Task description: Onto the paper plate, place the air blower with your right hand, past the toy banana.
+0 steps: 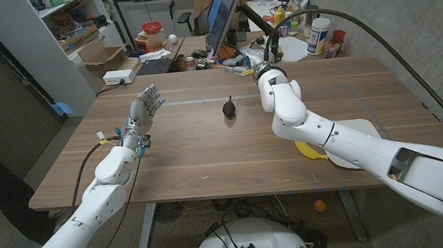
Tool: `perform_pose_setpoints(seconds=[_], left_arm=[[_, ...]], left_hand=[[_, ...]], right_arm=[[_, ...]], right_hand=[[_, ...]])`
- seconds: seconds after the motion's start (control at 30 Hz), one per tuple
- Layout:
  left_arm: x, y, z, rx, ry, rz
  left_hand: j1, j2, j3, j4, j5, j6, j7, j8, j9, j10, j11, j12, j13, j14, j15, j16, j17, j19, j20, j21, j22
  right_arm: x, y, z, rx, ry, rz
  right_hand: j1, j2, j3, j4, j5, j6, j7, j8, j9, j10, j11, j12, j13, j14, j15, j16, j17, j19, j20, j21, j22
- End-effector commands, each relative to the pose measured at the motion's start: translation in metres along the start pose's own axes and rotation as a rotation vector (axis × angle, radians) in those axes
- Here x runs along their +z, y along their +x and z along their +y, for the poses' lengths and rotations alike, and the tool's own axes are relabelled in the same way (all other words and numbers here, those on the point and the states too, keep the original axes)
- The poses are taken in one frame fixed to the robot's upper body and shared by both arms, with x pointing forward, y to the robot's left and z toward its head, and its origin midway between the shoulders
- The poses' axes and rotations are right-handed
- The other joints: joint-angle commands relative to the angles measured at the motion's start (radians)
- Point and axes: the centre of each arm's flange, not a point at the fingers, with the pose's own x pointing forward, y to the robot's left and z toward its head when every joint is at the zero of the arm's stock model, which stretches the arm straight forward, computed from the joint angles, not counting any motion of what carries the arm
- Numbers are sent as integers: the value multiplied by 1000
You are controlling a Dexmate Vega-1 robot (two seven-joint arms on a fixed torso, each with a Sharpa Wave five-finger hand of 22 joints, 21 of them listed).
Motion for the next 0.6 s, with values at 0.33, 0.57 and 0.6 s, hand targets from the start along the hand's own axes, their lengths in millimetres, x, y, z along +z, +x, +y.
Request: perform_pose_setpoints(seconds=[0.33, 0.57, 0.6], left_arm=[[-1, -1, -1, 0, -2, 3], [-3, -2, 2, 6, -3, 7], [-3, -2, 2, 5, -4, 7]], left_hand=[[-8, 101, 6, 0, 3, 1, 8, 2, 2, 1, 13, 2, 3, -2, 10, 5, 5, 2, 4, -4, 2], [-8, 101, 6, 0, 3, 1, 7, 2, 2, 1, 12, 2, 3, -1, 11, 5, 5, 2, 3, -4, 2], [-8, 101, 7, 0, 3, 1, 8, 2, 2, 0, 12, 2, 3, -1, 11, 5, 5, 2, 3, -4, 2]], right_arm=[[11, -1, 21, 38, -76, 28], [20, -2, 29, 29, -118, 57], [22, -1, 31, 35, -129, 59]], right_hand=[[-15, -21, -17, 3, 16, 11, 13, 11, 7, 20, 2, 13, 6, 18, -6, 9, 8, 19, -6, 1, 2], [-31, -47, -45, 6, 38, 43, 10, 24, 9, 57, 0, 27, 11, 58, -7, 22, 11, 52, -8, 9, 2], [-33, -48, -48, 6, 41, 51, 8, 26, 9, 60, 1, 29, 12, 64, -8, 23, 12, 58, -7, 11, 2]])
